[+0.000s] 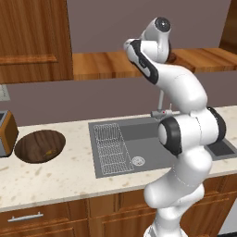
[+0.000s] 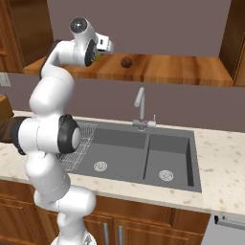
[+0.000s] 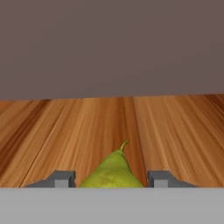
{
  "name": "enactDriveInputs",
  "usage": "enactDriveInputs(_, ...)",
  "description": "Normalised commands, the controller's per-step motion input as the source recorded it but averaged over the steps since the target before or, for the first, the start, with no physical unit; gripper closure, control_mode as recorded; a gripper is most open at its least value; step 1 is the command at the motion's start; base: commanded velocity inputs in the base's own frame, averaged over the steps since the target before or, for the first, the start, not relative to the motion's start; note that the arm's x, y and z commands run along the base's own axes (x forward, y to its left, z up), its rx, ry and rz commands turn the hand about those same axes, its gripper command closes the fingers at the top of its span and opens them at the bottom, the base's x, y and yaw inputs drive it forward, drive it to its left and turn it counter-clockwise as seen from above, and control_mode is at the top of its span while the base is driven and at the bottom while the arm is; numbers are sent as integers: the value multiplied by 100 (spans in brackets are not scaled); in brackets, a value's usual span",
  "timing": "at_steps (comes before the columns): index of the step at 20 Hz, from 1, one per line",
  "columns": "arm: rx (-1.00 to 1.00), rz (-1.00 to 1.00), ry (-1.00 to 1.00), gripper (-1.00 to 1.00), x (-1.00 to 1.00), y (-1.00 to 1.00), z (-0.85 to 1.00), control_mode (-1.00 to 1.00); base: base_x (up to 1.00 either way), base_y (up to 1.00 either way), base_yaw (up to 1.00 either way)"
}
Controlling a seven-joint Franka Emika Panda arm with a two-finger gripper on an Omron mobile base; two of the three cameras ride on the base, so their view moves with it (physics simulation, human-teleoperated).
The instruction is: Pick the pears from the cabinet and place them in one bowl. Pick the banana from the sink and place it in the other bowl.
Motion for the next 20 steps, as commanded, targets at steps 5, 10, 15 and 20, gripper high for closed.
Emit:
enactDriveInputs(5,0,0,-2,100,-72,0,12,-100,0,0,0)
enactDriveInputs(10,0,0,-3,100,-99,0,5,-100,0,0,0)
enactDriveInputs(15,0,2,-7,100,-100,0,0,-100,0,0,0)
enactDriveInputs(20,0,3,-3,100,-100,0,0,-100,0,0,0)
